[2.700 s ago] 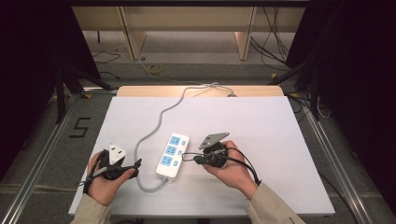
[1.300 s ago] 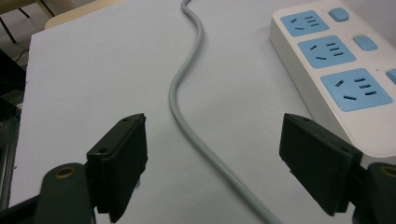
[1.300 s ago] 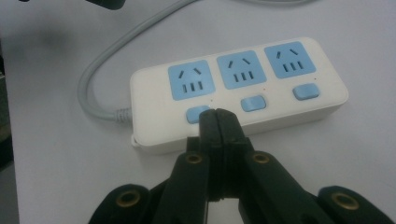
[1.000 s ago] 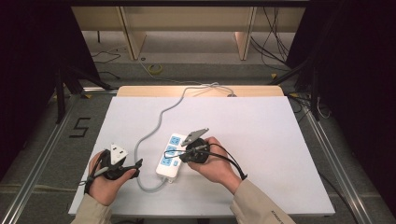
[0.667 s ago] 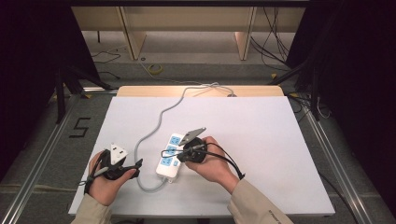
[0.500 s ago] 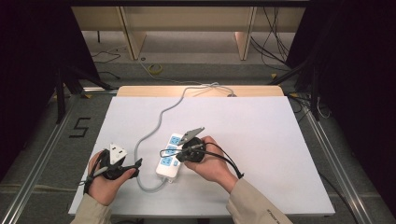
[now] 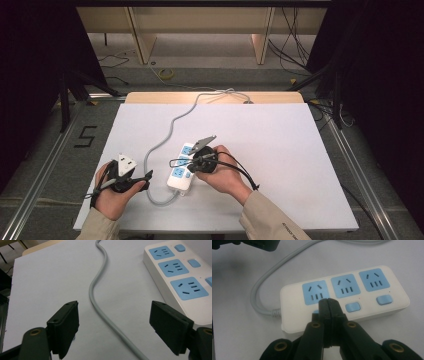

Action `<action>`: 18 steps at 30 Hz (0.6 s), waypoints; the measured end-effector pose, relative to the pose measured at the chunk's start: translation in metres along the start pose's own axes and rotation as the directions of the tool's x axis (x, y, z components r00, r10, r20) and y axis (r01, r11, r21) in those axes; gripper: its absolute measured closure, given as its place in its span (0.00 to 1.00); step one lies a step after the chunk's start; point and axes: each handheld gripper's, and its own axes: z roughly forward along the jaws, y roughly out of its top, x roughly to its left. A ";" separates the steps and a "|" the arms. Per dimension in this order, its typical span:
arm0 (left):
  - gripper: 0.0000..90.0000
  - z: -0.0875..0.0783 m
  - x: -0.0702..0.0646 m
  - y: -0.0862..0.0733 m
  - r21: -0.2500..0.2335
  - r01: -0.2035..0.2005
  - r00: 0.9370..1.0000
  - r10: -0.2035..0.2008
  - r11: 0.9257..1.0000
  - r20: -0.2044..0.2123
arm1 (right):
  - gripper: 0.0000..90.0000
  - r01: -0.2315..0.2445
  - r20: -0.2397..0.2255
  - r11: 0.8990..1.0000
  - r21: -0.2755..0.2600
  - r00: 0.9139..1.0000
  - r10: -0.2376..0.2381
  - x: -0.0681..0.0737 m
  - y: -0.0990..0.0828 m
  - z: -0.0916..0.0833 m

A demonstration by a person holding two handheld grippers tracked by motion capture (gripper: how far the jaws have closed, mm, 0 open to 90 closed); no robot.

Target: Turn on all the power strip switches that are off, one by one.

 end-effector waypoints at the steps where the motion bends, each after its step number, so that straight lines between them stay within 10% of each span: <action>1: 0.26 0.000 0.000 0.000 0.000 0.000 1.000 0.000 1.000 0.000 | 1.00 0.000 0.001 1.000 -0.001 1.000 0.000 0.000 0.000 0.000; 18: 0.26 0.000 0.000 0.000 -0.001 0.000 1.000 0.000 1.000 0.002 | 1.00 0.012 -0.007 0.999 0.031 1.000 -0.012 0.001 0.006 0.011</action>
